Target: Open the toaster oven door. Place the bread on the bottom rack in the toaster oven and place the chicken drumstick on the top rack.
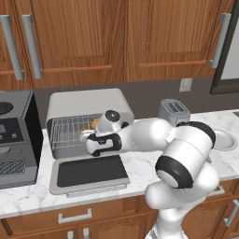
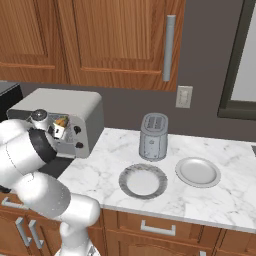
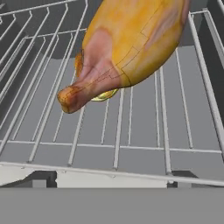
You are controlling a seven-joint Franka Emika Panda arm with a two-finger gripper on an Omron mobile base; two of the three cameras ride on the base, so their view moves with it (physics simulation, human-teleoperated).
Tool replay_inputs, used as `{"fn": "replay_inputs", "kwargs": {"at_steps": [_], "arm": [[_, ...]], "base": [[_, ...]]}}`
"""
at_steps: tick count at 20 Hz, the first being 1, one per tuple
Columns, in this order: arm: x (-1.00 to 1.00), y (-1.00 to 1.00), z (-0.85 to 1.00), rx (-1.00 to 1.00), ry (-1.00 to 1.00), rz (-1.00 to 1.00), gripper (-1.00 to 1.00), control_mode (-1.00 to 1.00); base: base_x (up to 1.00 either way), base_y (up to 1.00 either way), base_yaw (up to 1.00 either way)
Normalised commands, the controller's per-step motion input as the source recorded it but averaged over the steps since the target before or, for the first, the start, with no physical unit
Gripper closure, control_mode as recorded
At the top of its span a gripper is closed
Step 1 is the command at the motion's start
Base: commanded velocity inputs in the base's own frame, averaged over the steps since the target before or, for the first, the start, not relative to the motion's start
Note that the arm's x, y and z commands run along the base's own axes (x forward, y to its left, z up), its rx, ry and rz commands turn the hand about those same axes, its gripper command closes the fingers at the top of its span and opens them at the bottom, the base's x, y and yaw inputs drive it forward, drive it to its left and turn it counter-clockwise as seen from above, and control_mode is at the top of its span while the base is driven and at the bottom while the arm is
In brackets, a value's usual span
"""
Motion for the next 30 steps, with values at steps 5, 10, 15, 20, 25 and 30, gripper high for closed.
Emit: {"fn": "replay_inputs", "kwargs": {"at_steps": [5,10,15,20,25,30], "arm": [[0.58,0.01,0.11,-0.01,0.00,0.00,-1.00,-1.00],[0.47,0.01,0.09,-0.04,0.02,0.00,-1.00,-1.00],[0.13,0.08,0.06,-0.03,0.02,0.00,-1.00,-1.00],[-0.31,0.12,0.13,0.00,0.02,0.00,-1.00,-1.00],[-0.51,0.12,0.26,0.00,0.07,0.00,-1.00,-1.00],[-0.51,-0.01,0.35,0.00,0.14,0.00,-1.00,-1.00]], "base": [[0.00,0.00,0.00],[0.00,0.00,0.00],[0.00,0.00,0.00],[0.00,0.00,0.00],[0.00,0.00,0.00],[0.00,0.00,0.00]]}}
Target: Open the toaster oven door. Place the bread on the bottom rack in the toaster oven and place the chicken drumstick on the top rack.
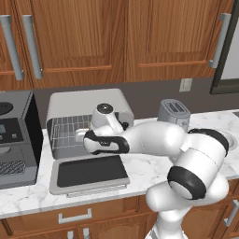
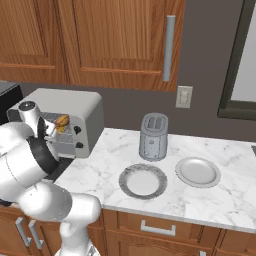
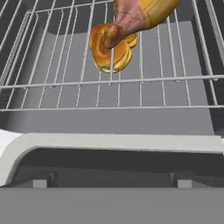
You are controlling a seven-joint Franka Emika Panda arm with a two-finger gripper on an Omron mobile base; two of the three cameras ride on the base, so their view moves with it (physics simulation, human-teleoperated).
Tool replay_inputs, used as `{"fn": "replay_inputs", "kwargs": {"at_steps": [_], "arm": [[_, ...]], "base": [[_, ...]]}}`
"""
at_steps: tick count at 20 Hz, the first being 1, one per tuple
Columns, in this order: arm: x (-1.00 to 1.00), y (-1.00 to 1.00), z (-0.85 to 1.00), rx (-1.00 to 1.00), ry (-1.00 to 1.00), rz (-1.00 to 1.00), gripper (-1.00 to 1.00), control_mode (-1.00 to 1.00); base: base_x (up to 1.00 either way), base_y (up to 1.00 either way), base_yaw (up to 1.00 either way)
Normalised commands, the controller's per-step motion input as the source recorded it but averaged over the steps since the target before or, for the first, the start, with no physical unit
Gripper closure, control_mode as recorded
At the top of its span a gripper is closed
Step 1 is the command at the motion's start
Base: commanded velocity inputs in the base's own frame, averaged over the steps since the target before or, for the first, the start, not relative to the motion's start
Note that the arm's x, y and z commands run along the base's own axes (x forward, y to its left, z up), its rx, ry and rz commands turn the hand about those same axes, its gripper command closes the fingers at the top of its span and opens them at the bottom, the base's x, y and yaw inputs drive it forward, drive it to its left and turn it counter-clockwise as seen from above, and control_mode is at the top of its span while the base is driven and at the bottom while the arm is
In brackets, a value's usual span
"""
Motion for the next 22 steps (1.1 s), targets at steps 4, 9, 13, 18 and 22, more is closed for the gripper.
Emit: {"fn": "replay_inputs", "kwargs": {"at_steps": [4,9,13,18,22], "arm": [[-0.55,-0.24,0.40,0.00,0.13,0.01,-1.00,-1.00],[-0.60,-0.31,0.36,-0.06,0.03,0.09,-1.00,-1.00],[-0.65,-0.42,0.30,-0.06,0.00,0.15,-1.00,-1.00],[-0.65,-0.47,0.29,-0.03,0.00,0.15,-1.00,-1.00],[-0.68,-0.49,0.29,-0.01,0.00,0.13,-1.00,-1.00]], "base": [[0.00,0.00,0.00],[0.00,0.00,0.00],[0.00,0.00,0.00],[0.00,0.00,0.00],[0.00,0.00,0.00]]}}
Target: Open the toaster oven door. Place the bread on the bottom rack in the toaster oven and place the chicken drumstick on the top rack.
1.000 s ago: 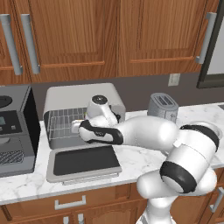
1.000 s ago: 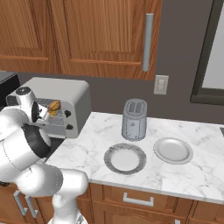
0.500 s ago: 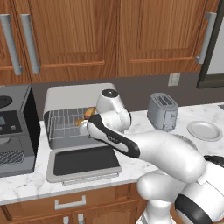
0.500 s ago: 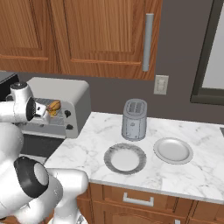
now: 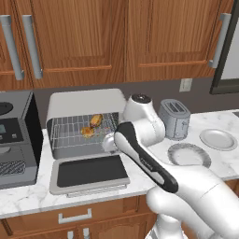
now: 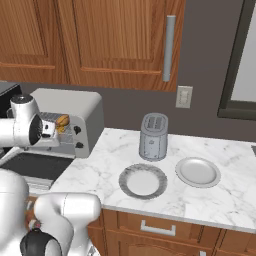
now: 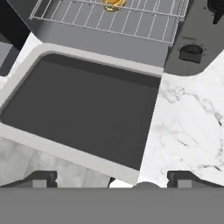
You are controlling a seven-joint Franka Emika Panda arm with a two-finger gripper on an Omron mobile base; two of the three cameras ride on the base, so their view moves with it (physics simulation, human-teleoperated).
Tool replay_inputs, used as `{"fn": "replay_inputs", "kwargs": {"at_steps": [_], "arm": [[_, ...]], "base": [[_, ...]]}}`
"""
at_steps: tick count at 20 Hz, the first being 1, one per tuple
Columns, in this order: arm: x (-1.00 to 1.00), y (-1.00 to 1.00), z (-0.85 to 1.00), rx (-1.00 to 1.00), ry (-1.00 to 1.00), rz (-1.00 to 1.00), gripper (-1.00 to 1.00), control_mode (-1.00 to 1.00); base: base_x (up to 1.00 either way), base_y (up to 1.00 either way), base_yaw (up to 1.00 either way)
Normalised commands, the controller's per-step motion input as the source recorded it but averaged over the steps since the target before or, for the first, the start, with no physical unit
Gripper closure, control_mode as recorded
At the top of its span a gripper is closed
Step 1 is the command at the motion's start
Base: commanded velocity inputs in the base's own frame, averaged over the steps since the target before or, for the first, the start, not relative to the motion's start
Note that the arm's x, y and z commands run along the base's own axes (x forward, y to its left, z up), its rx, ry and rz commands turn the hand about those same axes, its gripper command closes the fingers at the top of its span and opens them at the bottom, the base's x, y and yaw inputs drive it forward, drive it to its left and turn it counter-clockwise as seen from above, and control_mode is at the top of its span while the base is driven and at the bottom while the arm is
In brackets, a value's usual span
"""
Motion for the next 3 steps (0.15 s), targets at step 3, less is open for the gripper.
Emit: {"fn": "replay_inputs", "kwargs": {"at_steps": [3], "arm": [[-0.73,-0.50,0.27,0.00,0.00,0.08,-1.00,-1.00]], "base": [[0.00,0.00,0.00]]}}
